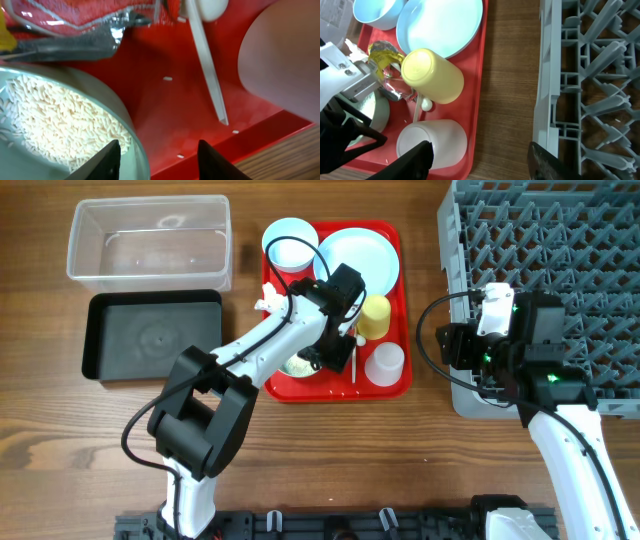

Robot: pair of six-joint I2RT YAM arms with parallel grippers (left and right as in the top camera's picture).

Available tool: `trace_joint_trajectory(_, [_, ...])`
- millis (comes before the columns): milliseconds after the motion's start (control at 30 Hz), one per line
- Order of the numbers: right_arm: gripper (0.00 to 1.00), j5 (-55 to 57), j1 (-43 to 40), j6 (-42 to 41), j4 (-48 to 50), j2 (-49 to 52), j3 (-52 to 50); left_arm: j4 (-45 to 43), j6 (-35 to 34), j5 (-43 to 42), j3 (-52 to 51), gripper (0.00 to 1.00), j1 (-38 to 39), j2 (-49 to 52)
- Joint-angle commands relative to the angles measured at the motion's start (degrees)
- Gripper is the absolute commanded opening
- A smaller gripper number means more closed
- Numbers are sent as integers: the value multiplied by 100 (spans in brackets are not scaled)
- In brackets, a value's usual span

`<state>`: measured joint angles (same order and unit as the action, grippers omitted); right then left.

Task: Sort waste into correct bins and load items into the dishwasher rack
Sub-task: 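Reach the left gripper to the green rice bowl and grasp its rim, then carry the green bowl left over the black tray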

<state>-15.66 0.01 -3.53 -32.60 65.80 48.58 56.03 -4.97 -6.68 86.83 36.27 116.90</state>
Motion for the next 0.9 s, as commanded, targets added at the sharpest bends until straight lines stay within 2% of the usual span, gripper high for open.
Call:
trace_joint_trajectory(0, [62, -96, -4, 39, -4, 37, 85, -136, 4, 35, -26, 38, 26, 35])
trace_joint_trajectory(67, [62, -94, -2, 42, -4, 37, 85, -192, 4, 35, -26, 32, 26, 35])
trace_joint_trajectory(133, [62, -96, -4, 42, -4, 37, 85, -210, 4, 35, -26, 15, 26, 35])
trace_joint_trajectory(200, [63, -94, -4, 52, -4, 37, 85, -205, 4, 35, -26, 4, 26, 35])
trace_joint_trajectory(333, [64, -96, -4, 48, -2, 37, 85, -179, 4, 28, -26, 4, 26, 35])
trace_joint_trajectory(367, [73, -96, -2, 48, -4, 37, 85, -175, 4, 33, -26, 4, 26, 33])
trace_joint_trajectory(433, [79, -96, -4, 50, -7, 37, 85, -144, 4, 35, -24, 4, 20, 31])
trace_joint_trajectory(500, [100, -94, -4, 48, -4, 37, 85, -66, 4, 35, 2, 4, 20, 26])
trace_joint_trajectory(700, [100, -96, -4, 39, 17, 37, 85, 402, 2, 35, 411, 4, -42, -125])
trace_joint_trajectory(867, [100, -96, -4, 37, -7, 37, 85, 640, -146, 33, 807, 4, -400, -691])
